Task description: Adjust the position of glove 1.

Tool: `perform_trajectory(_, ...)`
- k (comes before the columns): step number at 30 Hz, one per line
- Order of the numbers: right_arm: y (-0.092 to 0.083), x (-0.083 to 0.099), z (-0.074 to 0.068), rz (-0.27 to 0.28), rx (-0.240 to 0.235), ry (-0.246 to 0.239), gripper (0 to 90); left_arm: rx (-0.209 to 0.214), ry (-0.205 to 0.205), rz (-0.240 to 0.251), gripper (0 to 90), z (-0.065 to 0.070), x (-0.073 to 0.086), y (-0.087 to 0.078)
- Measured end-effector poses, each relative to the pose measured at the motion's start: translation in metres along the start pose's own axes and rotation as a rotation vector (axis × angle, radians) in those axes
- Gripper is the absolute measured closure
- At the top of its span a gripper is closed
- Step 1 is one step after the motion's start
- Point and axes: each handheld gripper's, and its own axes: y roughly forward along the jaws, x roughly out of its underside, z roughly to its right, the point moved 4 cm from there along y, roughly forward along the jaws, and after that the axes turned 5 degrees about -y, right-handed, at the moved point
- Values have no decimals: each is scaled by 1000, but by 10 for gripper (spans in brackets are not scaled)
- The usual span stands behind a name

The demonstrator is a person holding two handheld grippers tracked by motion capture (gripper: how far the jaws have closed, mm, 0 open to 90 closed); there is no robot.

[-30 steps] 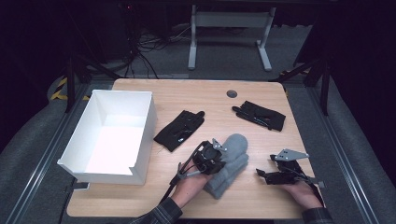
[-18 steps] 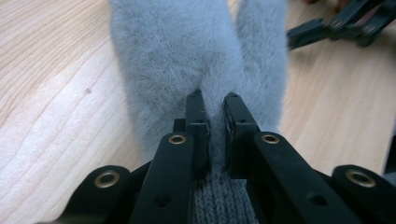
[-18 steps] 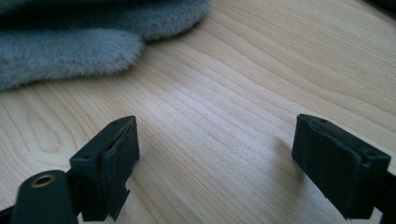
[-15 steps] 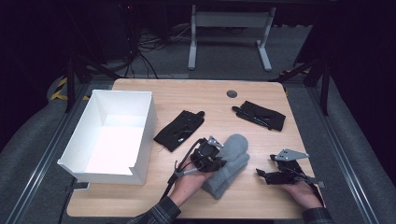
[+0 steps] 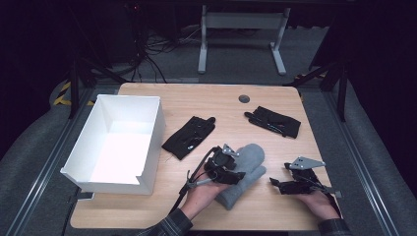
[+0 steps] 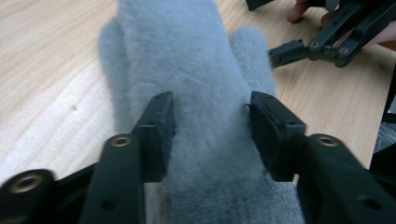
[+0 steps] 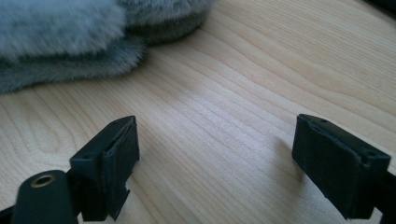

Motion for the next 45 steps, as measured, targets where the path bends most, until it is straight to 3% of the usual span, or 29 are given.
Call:
perform_trajectory(3, -1, 0, 0, -3, 3, -1, 191, 0, 9, 20, 464, -4, -4, -7)
perform_trajectory(7, -7, -5, 0, -12, -31, -2, 475, 5, 3, 48, 613, -13, -5, -21)
perform_trajectory(10, -13, -12, -4, 22, -78, 8, 683, -6, 4, 33, 751, -20, -2, -29)
perform_trajectory(15, -14, -20, -21, 15, -175, 2, 835, -22, -12, -1, 866, -31, 13, -36)
perform_trajectory(16, -11, -22, -30, 3, -210, -11, 867, -23, -18, -14, 872, -33, 17, -36)
perform_trajectory(22, -5, -32, -45, 6, -263, -28, 877, -2, -55, -60, 872, -39, 41, -39)
perform_trajectory(26, -2, -38, -48, 19, -259, -30, 877, 28, -60, -67, 872, -33, 49, -40)
perform_trajectory(30, -4, -48, -47, 66, -250, -22, 885, 68, -65, -58, 871, -26, 53, -42)
perform_trajectory(34, -3, -55, -49, 82, -253, -23, 888, 81, -62, -65, 866, -22, 54, -42)
perform_trajectory(38, 4, -54, -50, 61, -246, -40, 851, 43, -53, -72, 759, -25, 54, -37)
perform_trajectory(41, 2, -53, -46, 72, -232, -29, 798, 37, -60, -37, 641, -30, 49, -37)
perform_trajectory(43, -1, -50, -41, 71, -210, -12, 697, 26, -49, -6, 527, -33, 41, -40)
perform_trajectory(45, -2, -47, -36, 69, -177, -3, 596, 24, -40, 7, 468, -35, 36, -40)
